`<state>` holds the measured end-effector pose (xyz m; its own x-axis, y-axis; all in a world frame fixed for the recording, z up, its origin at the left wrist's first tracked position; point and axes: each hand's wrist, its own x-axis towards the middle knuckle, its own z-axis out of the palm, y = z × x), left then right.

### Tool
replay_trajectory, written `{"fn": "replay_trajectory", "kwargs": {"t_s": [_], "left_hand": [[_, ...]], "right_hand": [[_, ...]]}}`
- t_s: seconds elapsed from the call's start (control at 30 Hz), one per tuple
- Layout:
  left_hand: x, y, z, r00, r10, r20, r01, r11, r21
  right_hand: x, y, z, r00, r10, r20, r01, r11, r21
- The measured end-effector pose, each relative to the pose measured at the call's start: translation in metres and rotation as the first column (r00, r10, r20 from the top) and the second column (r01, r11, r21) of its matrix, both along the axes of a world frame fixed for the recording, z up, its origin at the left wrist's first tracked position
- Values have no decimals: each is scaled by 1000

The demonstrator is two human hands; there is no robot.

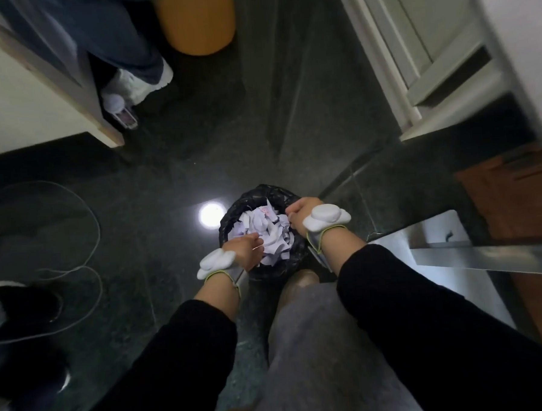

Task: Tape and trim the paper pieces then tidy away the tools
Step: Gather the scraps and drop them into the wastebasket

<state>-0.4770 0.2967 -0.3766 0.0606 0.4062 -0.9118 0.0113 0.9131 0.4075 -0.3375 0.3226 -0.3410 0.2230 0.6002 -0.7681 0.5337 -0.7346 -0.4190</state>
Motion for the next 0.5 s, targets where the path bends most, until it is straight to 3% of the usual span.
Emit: {"fn": "replay_trajectory", "kwargs": {"t_s": [0.07,0.27,0.5], "left_hand": [[3,0,7,996,93,-4,-93,996,6],[2,-4,59,999,-47,7,47,997,61],[15,-25,153,991,-101,85,66,935,348]], "right_hand": [[1,-2,9,1000,-6,-11,6,1000,26],[3,-23,50,993,-117,-4,116,979,169],[4,-66,145,983,-186,3,170,906,387]]}}
